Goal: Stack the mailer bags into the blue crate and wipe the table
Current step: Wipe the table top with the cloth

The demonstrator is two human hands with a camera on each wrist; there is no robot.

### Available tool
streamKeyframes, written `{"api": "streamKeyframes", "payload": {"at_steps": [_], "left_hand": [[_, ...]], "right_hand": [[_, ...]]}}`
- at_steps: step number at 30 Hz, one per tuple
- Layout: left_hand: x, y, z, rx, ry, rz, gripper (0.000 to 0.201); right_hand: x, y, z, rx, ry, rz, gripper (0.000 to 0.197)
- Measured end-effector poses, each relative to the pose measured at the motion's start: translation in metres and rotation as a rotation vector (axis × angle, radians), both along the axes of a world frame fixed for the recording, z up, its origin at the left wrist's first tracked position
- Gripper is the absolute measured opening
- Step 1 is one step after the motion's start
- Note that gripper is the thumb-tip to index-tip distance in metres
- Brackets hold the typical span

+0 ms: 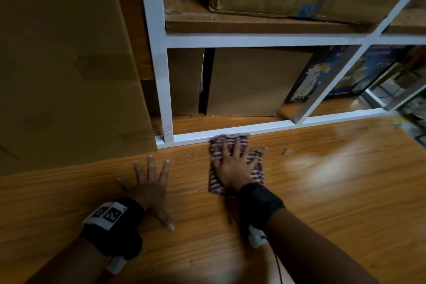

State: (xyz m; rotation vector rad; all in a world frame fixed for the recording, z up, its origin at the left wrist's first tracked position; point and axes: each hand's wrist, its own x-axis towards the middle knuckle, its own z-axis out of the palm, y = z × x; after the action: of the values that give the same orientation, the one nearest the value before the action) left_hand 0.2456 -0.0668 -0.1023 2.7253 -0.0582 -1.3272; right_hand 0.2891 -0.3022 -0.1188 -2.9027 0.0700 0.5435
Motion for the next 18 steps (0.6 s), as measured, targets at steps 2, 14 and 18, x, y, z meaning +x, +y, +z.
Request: {"api": "streamKeyframes", "payload": {"at_steps": [2,14,18], "left_hand": [[-0.001,-0.001,0.000,0.003,-0.005,-0.003,0.175],[-0.002,-0.010,0.011,0.096,0.011,0.003,0.175],[0.003,-0.019,0.017,0.155,0.007,0.017,0.173]], "right_hand": [[-0.010,0.021,0.000,0.014,0.006,0.225,0.072],[-0.001,-0.159,-0.002,-0.055,-0.033,-0.250,0.080],[-0.007,-0.115,0.000,-0.038,0.024,-0.350,0.078]]}}
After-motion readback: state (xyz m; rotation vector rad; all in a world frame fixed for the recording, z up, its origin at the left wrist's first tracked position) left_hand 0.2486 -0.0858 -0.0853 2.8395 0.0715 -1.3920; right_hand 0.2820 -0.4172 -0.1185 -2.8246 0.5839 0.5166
